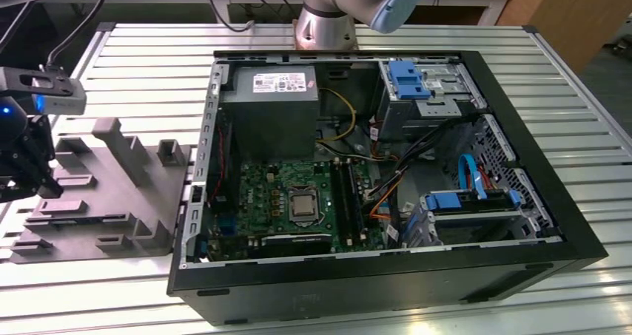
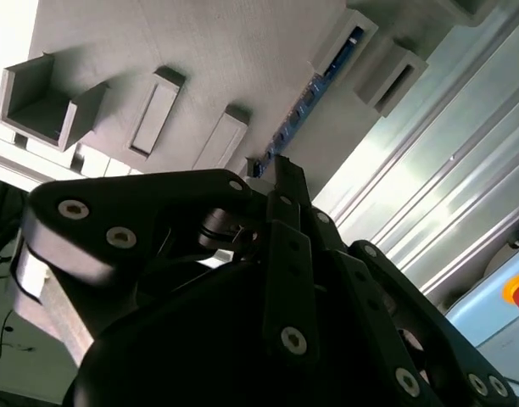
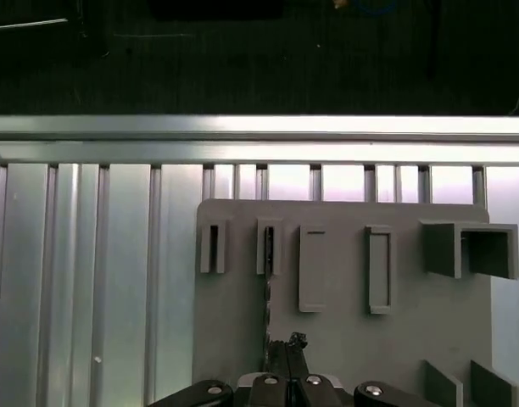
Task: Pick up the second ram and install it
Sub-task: 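Pick up the second ram and move it above second insertion slot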
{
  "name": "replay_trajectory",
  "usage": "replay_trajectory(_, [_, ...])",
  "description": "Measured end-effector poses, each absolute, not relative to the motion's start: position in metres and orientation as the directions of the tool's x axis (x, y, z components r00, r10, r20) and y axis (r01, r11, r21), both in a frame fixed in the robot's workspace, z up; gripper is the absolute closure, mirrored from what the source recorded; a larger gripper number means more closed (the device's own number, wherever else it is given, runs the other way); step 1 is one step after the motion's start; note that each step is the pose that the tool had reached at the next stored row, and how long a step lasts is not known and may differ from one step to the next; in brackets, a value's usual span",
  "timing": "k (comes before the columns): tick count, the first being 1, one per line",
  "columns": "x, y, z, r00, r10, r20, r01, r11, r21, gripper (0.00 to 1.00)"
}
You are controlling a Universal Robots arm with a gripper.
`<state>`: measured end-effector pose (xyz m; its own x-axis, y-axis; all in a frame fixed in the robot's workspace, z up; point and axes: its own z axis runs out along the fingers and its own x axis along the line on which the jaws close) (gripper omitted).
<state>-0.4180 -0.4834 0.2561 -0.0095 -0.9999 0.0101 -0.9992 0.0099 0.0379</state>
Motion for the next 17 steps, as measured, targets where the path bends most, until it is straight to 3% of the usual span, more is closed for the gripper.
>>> replay_trajectory(17, [-0.428, -0.494, 0.242, -0.013, -1.000, 0.010, -1.000, 0.014, 0.010, 0.90])
